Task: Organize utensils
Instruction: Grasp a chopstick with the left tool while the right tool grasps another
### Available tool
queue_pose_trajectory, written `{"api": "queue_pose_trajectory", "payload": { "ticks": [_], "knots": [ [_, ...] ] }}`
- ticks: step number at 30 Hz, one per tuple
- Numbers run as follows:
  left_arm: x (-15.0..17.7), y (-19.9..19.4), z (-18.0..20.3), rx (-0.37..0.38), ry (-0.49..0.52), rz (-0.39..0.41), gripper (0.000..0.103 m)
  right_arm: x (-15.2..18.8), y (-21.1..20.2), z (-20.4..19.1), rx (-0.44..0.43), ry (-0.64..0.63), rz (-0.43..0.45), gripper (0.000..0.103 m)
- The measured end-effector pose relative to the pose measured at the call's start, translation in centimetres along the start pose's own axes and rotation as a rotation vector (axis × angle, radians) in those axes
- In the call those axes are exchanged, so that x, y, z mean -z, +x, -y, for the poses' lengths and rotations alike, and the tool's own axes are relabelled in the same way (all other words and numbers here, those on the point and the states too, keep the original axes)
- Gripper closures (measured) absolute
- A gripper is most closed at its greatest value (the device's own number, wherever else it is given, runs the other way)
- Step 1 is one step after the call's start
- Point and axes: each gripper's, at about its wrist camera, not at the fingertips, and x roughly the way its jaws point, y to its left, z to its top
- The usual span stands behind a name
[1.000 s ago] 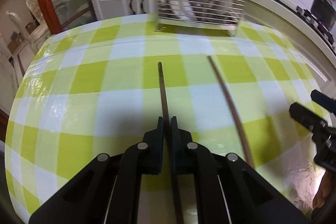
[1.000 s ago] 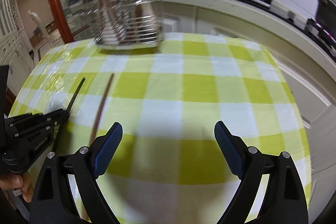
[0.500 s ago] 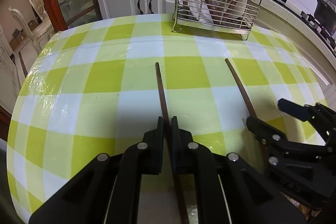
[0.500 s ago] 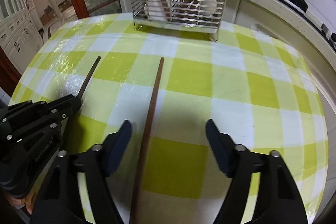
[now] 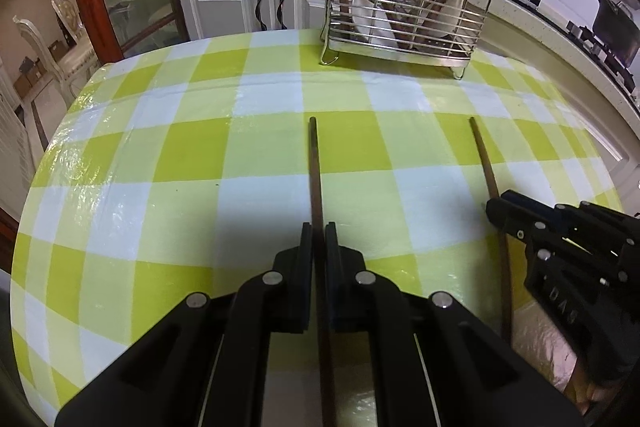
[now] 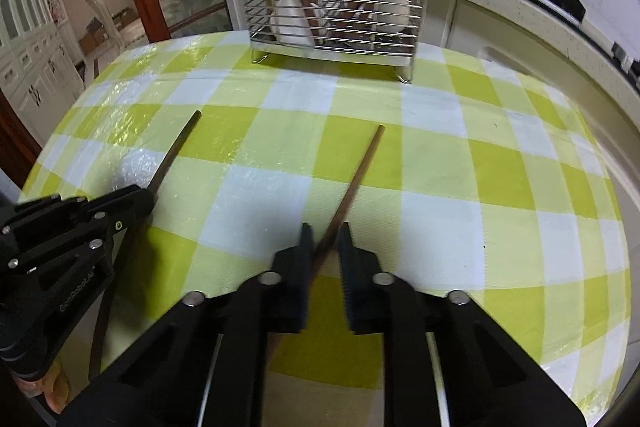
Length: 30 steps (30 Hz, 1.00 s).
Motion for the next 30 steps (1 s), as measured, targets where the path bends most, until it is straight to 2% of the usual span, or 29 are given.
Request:
{"api": "queue_pose_trajectory", "payload": {
  "ticks": [14, 23, 24, 25, 27, 30],
  "knots": [
    [-1.0, -3.5, 0.6, 0.055, -0.027, 0.091, 0.097, -1.0, -4.9, 2.8, -0.026, 0.054, 0.108, 0.093],
    [-0.6, -3.2, 0.7, 0.061, -0.036, 0.083, 0.097, -0.4, -2.9, 3.7, -0.007, 0.119, -0.003, 0.089],
    [-0.5, -3.2, 0.7, 0.062, -0.036, 0.083, 0.097, -0.3, -2.7, 3.5, -0.005, 0.12, -0.011, 0.082],
    [-0.5, -3.1, 0.6, 0.063, -0.036, 0.082, 0.097, -0.2, -2.4, 3.3, -0.007, 0.123, -0.018, 0.068],
    [-0.5, -3.2, 0.5, 0.064, -0.038, 0.084, 0.097, -0.1, -2.3, 2.8, -0.011, 0.117, -0.007, 0.05],
    [-0.5, -3.2, 0.1, 0.063, -0.042, 0.084, 0.097, -0.1, -1.6, 2.3, 0.01, 0.105, -0.022, 0.052]
  ]
}}
